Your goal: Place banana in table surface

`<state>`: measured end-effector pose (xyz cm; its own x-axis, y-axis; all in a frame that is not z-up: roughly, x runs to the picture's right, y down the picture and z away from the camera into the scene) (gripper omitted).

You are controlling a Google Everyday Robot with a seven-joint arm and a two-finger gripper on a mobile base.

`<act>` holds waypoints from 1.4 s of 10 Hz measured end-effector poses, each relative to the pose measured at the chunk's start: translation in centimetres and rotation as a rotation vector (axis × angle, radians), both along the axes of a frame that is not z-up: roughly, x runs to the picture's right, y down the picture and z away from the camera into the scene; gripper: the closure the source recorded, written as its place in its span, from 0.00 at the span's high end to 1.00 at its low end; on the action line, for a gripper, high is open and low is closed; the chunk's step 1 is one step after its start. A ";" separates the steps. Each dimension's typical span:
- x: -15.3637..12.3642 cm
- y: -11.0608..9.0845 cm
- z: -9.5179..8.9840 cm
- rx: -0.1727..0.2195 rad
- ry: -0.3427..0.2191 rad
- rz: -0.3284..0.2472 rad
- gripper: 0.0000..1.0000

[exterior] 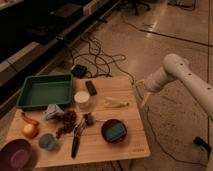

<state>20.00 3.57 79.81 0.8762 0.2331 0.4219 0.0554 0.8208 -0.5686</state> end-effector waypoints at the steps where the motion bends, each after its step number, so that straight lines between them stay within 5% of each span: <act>1: 0.0 -0.1 0.0 0.000 0.003 -0.007 0.80; 8: -7.3 -2.8 4.4 0.020 0.172 -0.290 0.80; 14: -9.0 -0.3 8.5 0.129 0.173 -0.353 0.80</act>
